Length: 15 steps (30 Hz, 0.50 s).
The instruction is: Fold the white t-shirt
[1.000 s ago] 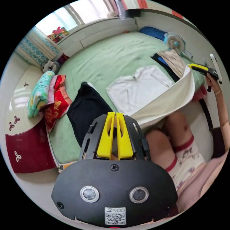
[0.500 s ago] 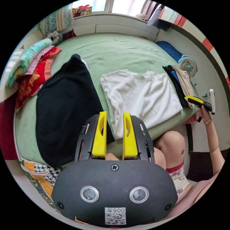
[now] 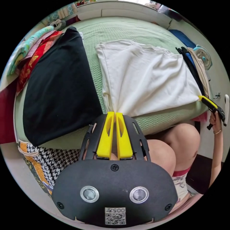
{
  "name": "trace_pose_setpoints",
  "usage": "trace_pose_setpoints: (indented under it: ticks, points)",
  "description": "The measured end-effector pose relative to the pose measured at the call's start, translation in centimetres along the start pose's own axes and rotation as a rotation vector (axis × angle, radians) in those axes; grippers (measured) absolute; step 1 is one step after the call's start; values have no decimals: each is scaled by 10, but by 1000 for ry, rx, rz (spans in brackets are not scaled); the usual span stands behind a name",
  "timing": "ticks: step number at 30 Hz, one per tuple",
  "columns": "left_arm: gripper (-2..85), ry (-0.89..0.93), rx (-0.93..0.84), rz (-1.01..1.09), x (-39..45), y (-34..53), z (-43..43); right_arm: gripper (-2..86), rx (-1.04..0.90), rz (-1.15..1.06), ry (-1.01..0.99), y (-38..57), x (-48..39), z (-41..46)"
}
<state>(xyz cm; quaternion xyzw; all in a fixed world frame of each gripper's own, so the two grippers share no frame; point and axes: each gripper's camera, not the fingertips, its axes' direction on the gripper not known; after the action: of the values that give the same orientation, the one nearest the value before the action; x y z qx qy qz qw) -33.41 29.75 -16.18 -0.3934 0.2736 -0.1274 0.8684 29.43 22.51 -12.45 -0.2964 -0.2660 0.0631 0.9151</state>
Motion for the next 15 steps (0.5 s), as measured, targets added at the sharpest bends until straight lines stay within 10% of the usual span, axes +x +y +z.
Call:
trace_pose_setpoints:
  ticks: [15]
  points:
    - [26,-13,-28,-122,-14,17,57,-12,-70,-105,93,62,-22,41]
